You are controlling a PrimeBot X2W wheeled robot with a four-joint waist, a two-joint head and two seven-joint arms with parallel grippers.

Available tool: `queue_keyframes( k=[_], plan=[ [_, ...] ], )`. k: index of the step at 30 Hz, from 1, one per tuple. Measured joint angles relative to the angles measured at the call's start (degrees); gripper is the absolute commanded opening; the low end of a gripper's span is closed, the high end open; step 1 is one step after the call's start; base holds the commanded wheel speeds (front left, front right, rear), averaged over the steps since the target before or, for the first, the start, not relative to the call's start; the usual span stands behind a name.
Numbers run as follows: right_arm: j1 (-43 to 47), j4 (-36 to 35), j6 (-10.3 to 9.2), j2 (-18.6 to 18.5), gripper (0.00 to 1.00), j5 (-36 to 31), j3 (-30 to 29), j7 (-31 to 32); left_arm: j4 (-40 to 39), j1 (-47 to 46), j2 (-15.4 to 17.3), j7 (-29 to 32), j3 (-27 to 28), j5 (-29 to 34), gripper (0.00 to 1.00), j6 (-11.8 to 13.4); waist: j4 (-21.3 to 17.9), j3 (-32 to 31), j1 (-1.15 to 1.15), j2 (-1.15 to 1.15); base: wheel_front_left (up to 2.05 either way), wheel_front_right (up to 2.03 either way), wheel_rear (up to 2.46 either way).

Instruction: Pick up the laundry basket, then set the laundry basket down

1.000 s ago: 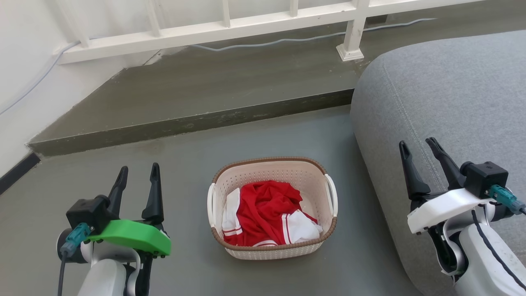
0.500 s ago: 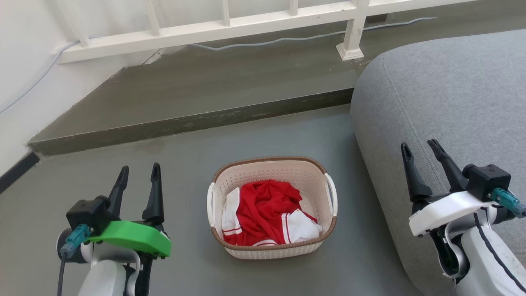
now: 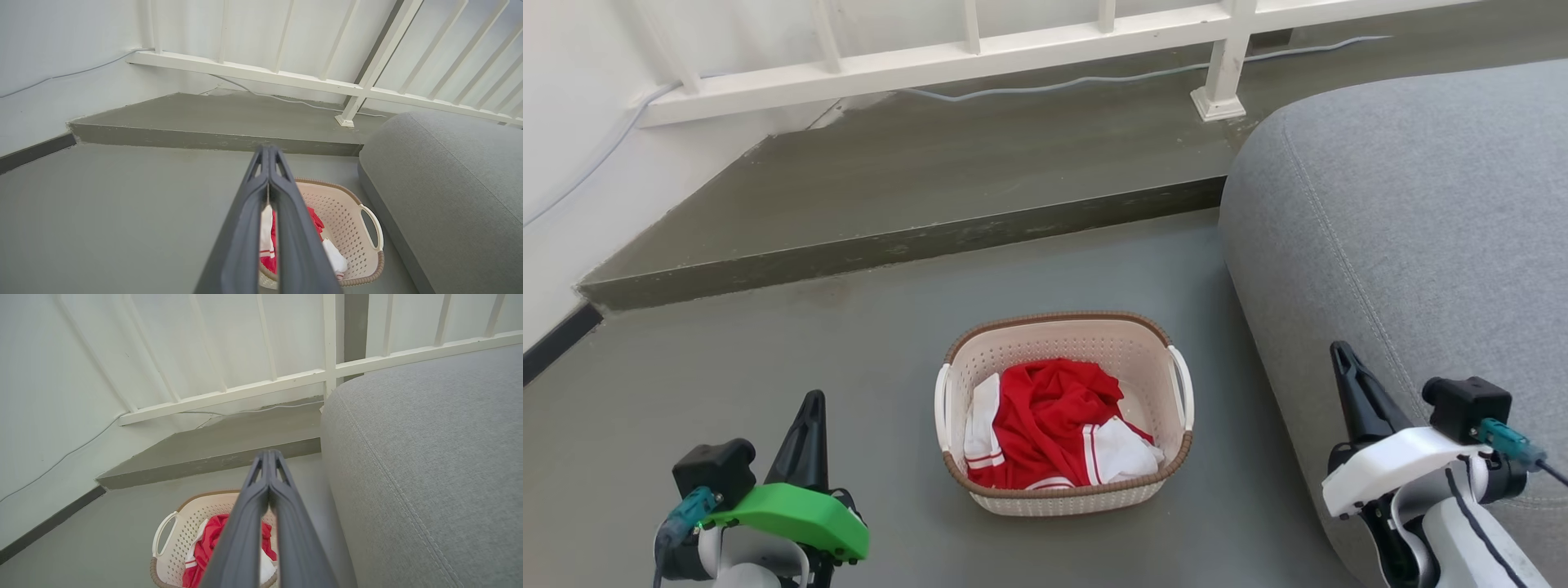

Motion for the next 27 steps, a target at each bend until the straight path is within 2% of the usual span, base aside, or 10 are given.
queue_keyframes(
  k=[27],
  plan=[
    [0.0,-0.2,1.02,1.8,0.00,19.8,-5.7,5.9,-0.1,0.0,-0.1,6.3,4.1,-18.4,0.00,-0.3,1.0,-0.6,0.00,0.00,0.00,0.00,0.00]
  ],
)
